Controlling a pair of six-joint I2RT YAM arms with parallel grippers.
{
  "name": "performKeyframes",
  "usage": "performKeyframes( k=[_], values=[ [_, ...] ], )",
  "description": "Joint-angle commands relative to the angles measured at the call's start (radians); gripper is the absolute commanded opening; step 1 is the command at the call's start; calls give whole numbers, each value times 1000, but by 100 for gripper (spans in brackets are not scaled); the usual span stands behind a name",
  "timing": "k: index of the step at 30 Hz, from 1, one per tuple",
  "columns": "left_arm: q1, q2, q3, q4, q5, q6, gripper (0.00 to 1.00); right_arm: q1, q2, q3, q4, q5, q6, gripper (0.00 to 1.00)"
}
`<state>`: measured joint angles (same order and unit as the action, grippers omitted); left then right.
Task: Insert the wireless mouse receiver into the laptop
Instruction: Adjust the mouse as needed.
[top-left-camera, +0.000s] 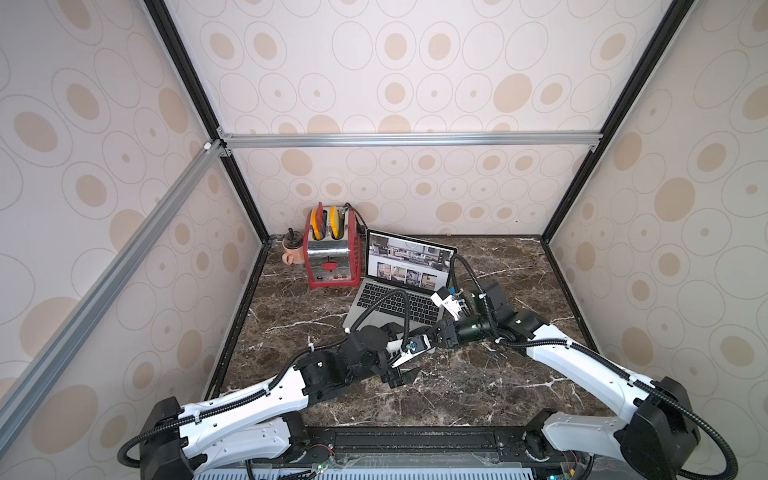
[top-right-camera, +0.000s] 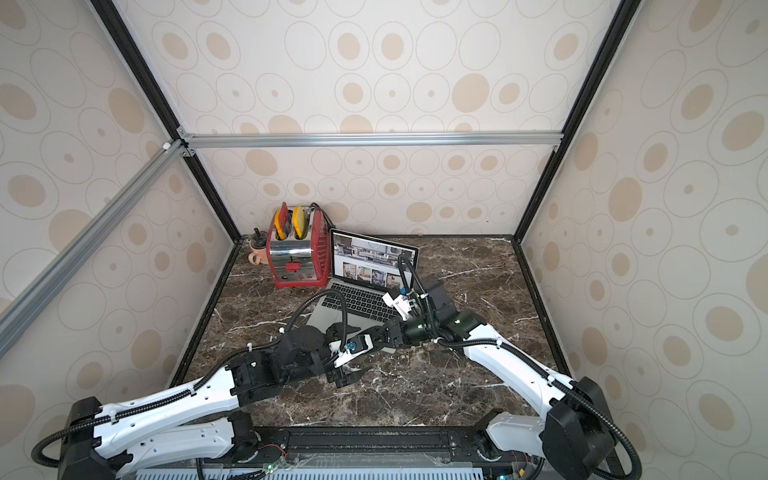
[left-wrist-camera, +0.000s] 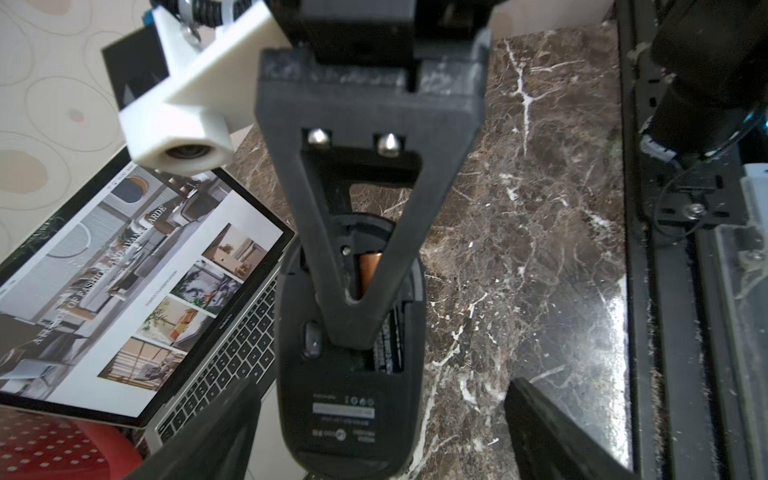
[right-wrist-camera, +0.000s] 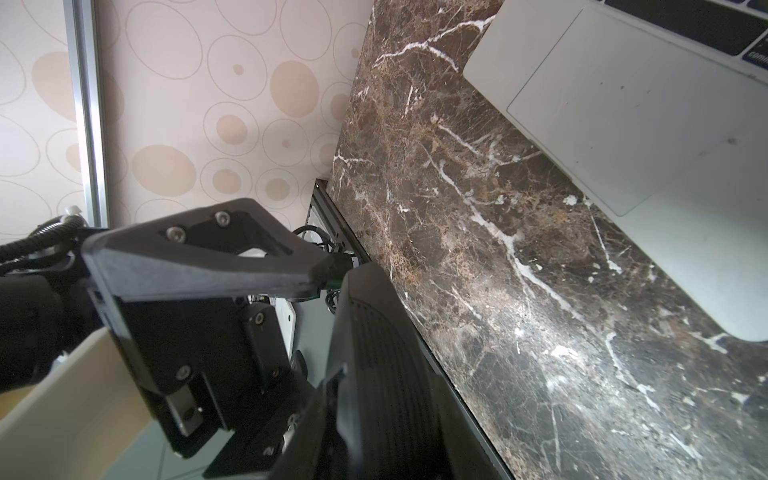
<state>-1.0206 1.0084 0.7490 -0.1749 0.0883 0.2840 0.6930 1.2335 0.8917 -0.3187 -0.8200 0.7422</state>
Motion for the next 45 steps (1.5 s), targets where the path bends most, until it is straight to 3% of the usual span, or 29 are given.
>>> performKeyframes(
  k=[1,11,20,25,33,34,37,39,41,45],
  values=[
    [61,13,68,-72,152,-28,89,12,-29,27,17,17,-51,0],
    [62,71,119,-159,184,7,96,17,-23,44,21,2,-44,0],
    [62,114,144,-159,137,15,85,38,-20,50,25,-10,-47,0],
    [63,122,138,-141,117,9,71,48,-24,53,25,-11,-56,0],
    [65,121,141,-136,111,1,30,49,-16,45,24,-19,-64,0],
    [65,123,141,-136,111,-2,25,49,-14,46,28,-19,-63,4],
    [65,124,149,-144,116,-14,3,47,-14,50,11,-17,-74,34],
    [65,129,159,-168,125,-31,0,19,-40,66,-103,28,-133,50],
    [64,123,150,-175,139,-45,0,-34,-88,58,-234,127,-176,53],
    [65,100,115,-164,166,-71,0,-142,-159,57,-509,517,-283,52]
  ],
)
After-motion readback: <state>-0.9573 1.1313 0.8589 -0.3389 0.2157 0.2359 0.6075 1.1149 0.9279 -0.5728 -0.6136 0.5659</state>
